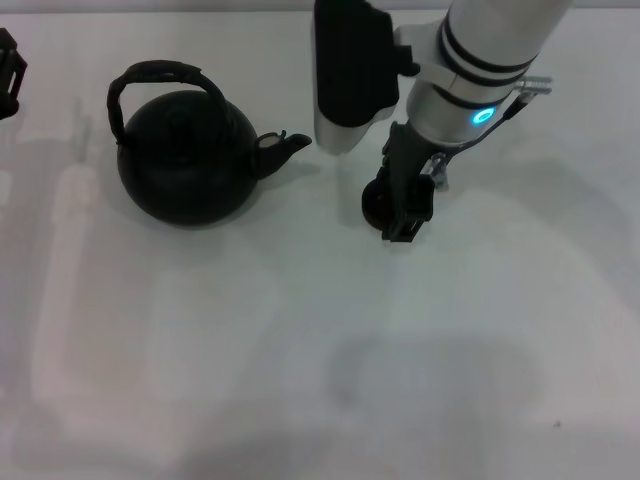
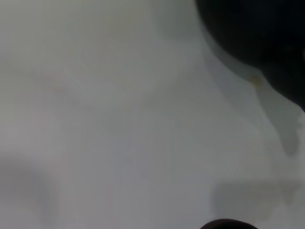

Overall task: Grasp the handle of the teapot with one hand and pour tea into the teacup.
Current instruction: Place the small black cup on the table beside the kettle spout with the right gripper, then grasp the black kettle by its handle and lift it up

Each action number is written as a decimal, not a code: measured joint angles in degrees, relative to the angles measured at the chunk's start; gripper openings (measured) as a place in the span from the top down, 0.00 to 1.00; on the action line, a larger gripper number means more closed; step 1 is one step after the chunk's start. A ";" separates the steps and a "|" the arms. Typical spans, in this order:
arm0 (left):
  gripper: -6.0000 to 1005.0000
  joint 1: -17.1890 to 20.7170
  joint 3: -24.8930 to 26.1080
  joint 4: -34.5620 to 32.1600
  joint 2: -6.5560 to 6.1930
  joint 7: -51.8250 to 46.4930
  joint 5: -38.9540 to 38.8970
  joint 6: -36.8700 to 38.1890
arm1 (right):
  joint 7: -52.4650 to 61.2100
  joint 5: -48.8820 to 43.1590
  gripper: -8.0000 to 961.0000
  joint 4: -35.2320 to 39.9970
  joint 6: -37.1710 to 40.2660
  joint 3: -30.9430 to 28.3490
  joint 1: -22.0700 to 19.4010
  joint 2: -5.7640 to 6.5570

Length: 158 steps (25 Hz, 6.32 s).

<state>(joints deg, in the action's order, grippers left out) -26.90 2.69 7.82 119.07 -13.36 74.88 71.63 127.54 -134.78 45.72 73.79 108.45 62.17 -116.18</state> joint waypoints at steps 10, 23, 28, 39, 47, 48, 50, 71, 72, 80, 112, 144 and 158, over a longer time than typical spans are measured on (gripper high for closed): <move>0.26 0.20 0.03 0.29 0.10 0.00 0.00 0.00 | -0.03 3.42 0.22 0.71 -1.44 4.12 -1.54 -0.01; 0.26 0.25 0.04 0.44 0.11 0.00 0.00 0.00 | 0.02 3.92 0.21 0.80 -2.89 5.82 -2.85 -0.01; 0.26 0.09 0.03 0.44 0.11 0.00 0.00 0.00 | 0.11 4.47 0.21 0.64 -3.41 5.95 -2.93 -0.01; 0.26 0.15 0.04 0.44 0.11 0.00 0.00 0.00 | 0.20 4.68 0.20 0.40 -4.10 6.59 -3.03 -0.01; 0.26 0.17 0.04 0.44 0.11 0.00 -0.04 -0.20 | 0.28 5.40 0.20 0.36 -4.28 7.38 -3.18 -0.01; 0.26 0.17 0.04 0.44 0.11 0.00 -0.07 -0.23 | 0.29 5.44 0.20 0.39 -4.40 7.39 -3.34 -0.01; 0.26 0.13 0.04 0.44 0.11 0.00 -0.07 -0.24 | 0.29 5.46 0.20 0.56 -4.58 7.39 -3.56 0.00; 0.26 0.01 0.04 0.02 0.01 0.00 0.12 -0.45 | 0.43 6.67 0.18 1.64 -5.98 7.71 -5.00 -0.03; 0.26 -0.01 0.04 0.00 0.01 0.00 0.14 -0.46 | 0.43 6.67 0.18 1.91 -5.97 7.70 -5.14 -0.03; 0.26 0.17 0.04 0.00 0.02 0.00 0.07 -0.45 | 0.40 6.73 0.15 2.47 -5.90 5.85 -5.48 -0.01; 0.26 0.53 -0.43 0.00 0.10 0.18 0.45 0.02 | -18.39 35.81 0.13 -4.74 -3.66 -39.46 -21.72 0.83; 0.26 5.90 -4.82 0.33 0.25 -0.05 2.08 6.44 | -107.21 109.29 0.13 -38.25 -18.34 -55.87 -27.28 0.31; 0.26 6.85 -13.88 0.58 0.18 -2.11 2.92 8.00 | -107.52 111.13 0.13 -37.61 -21.13 -55.89 -27.55 0.85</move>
<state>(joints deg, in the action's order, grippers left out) -20.04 -11.20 8.41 119.25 -15.47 77.80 79.63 20.02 -23.65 8.11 52.66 52.56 34.62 -115.33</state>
